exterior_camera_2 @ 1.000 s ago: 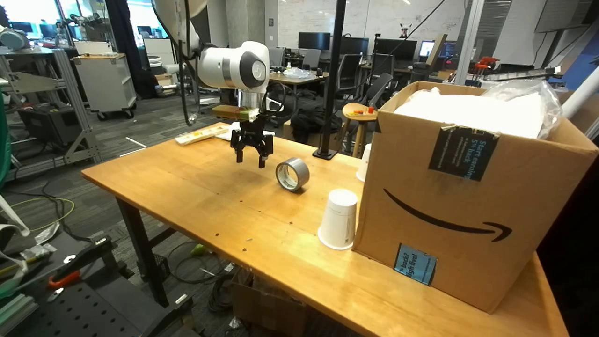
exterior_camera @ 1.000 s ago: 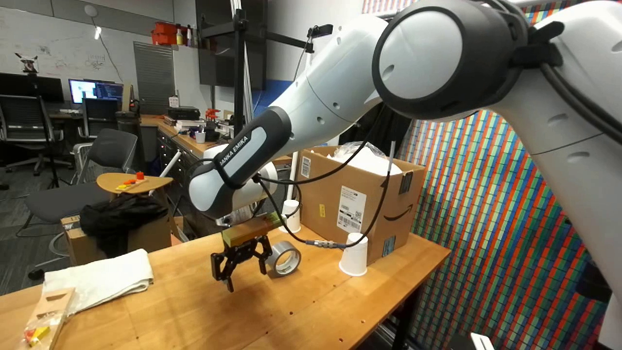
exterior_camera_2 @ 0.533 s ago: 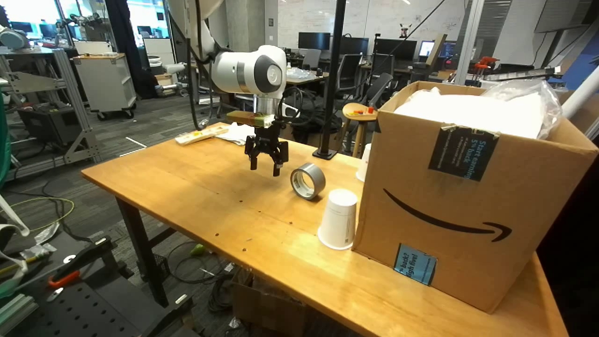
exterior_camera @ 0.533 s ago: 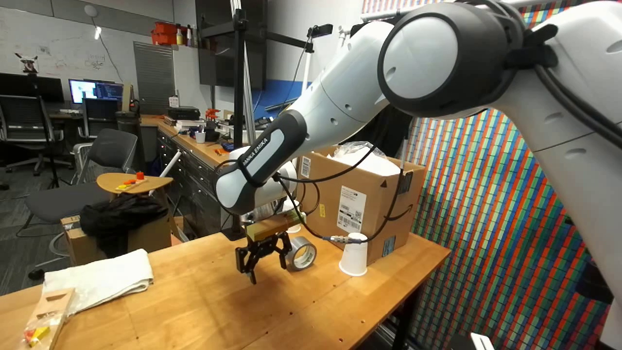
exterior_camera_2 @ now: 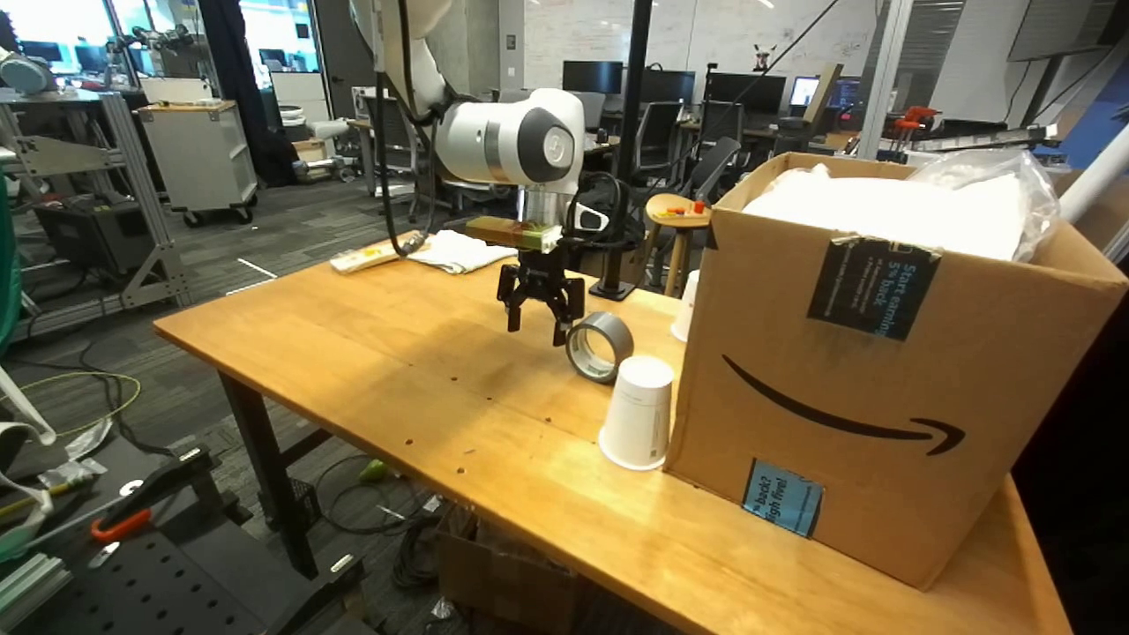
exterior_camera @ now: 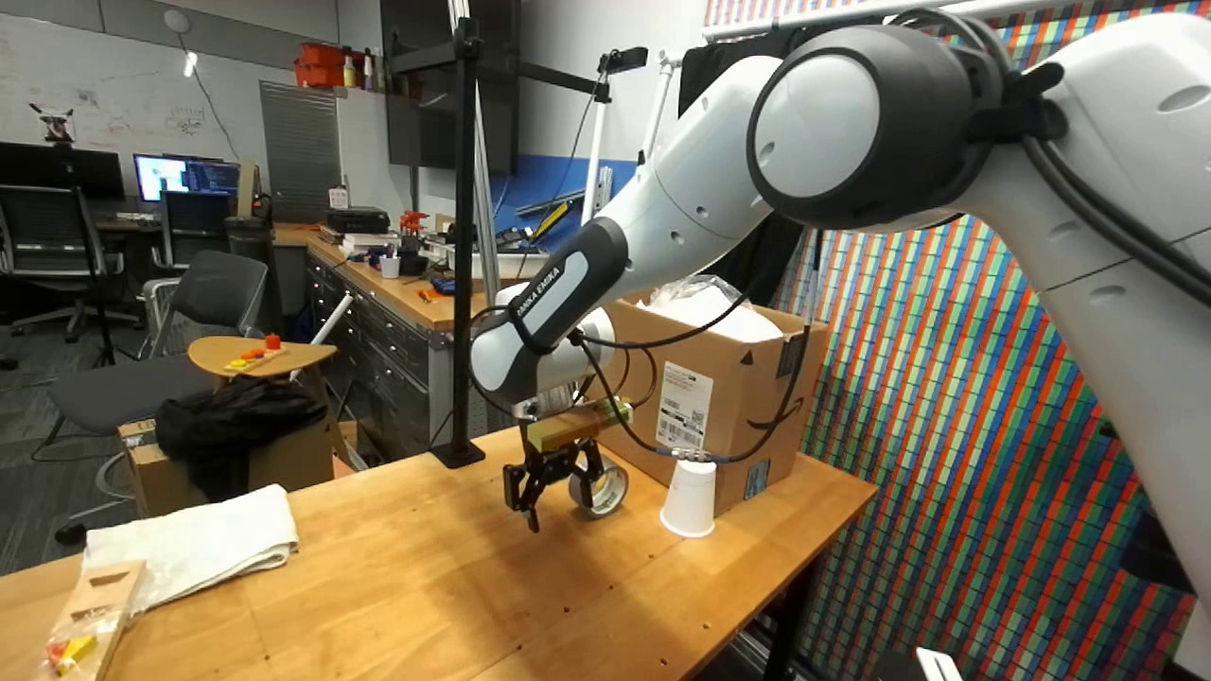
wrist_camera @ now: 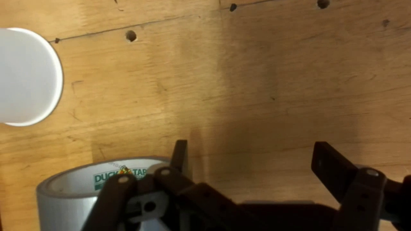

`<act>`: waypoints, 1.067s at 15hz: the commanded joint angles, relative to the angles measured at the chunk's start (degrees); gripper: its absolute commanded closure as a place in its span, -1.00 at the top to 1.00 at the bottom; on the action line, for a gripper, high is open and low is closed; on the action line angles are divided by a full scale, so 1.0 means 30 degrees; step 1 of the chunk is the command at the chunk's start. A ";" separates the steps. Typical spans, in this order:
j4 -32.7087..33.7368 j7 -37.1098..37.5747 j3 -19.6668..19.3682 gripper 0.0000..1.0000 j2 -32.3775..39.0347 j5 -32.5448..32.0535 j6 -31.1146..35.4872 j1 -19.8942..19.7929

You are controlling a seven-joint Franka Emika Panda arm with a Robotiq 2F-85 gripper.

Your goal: Move the gray tape to the right

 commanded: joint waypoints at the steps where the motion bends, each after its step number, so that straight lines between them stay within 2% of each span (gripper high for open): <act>1: -0.0086 -0.0846 -0.0094 1.00 -0.0210 -0.0141 0.0443 -0.0191; 16: -0.0621 -0.1789 0.0375 1.00 -0.0650 -0.0084 0.1240 0.0187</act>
